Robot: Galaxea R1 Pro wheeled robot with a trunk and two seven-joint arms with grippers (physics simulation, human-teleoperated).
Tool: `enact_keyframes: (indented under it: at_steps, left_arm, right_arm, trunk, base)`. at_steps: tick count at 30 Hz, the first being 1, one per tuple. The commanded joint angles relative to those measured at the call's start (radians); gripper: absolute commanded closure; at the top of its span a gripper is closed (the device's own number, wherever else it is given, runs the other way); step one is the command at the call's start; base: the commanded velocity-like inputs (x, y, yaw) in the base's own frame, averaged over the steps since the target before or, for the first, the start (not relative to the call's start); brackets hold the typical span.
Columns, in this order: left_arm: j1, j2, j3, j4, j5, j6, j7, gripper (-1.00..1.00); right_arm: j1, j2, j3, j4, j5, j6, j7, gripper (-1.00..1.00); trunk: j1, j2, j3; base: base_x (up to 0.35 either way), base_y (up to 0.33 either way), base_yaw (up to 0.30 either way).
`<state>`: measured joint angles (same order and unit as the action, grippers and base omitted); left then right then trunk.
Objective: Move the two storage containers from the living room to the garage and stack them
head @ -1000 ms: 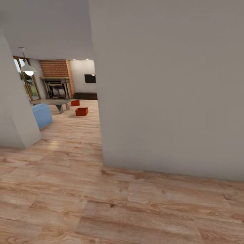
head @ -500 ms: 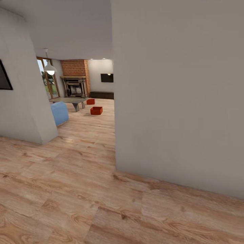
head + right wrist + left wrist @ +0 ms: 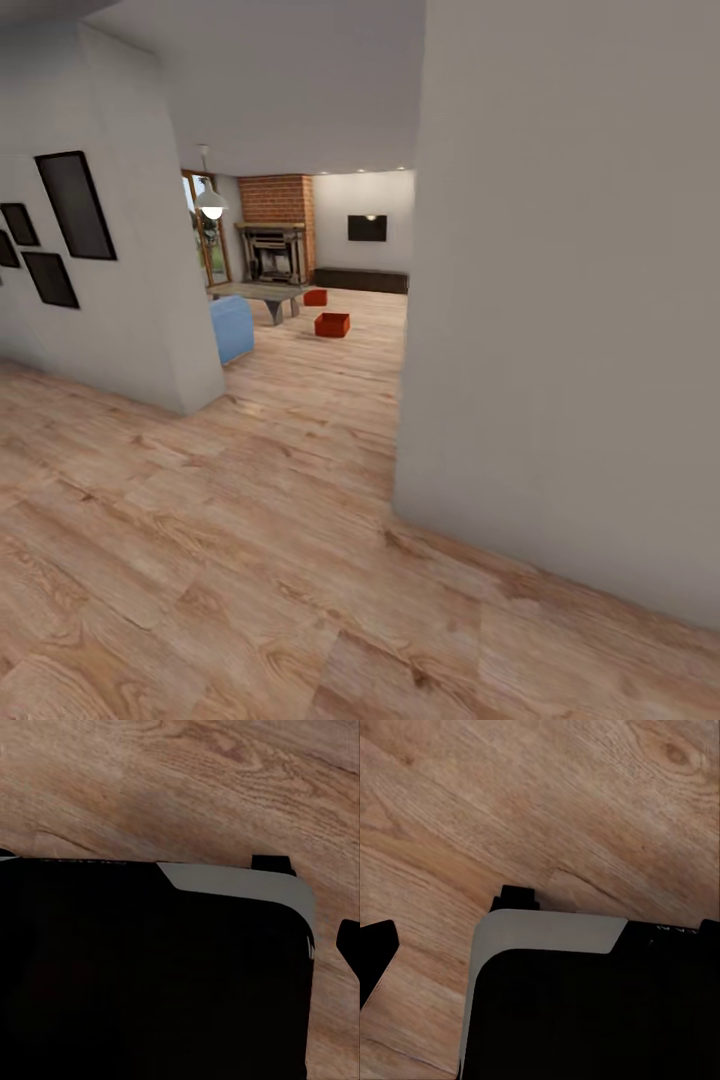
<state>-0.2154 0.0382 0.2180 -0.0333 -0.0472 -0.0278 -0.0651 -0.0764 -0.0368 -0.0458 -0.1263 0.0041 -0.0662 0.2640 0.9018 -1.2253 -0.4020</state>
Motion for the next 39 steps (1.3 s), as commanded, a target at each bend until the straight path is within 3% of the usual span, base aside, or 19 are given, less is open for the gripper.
enact_keyframes:
  at_steps: [1,14,39]
  left_arm:
    - [-0.001,0.0,0.008,0.001,-0.005,-0.003,-0.004,-1.0]
    - [-0.001,0.0,0.008,0.001,-0.005,-0.003,-0.004,-1.0]
    - [-0.001,0.0,0.007,0.001,-0.005,-0.003,-0.004,-1.0]
  right_arm:
    - [-0.001,0.0,-0.005,0.001,0.001,-0.003,0.004,-1.0]
    - [0.0,-0.001,-0.005,0.001,0.001,-0.003,0.004,-1.0]
    - [0.0,-0.001,-0.005,0.001,0.001,-0.003,0.006,-1.0]
  trunk:
    - [0.001,-0.001,-0.001]
    - [0.001,-0.001,-0.006]
    - [0.001,-0.001,-0.006]
  base:
    - [0.249,0.236,0.279]
    - [0.286,0.186,0.25]
    - [0.337,0.04,0.012]
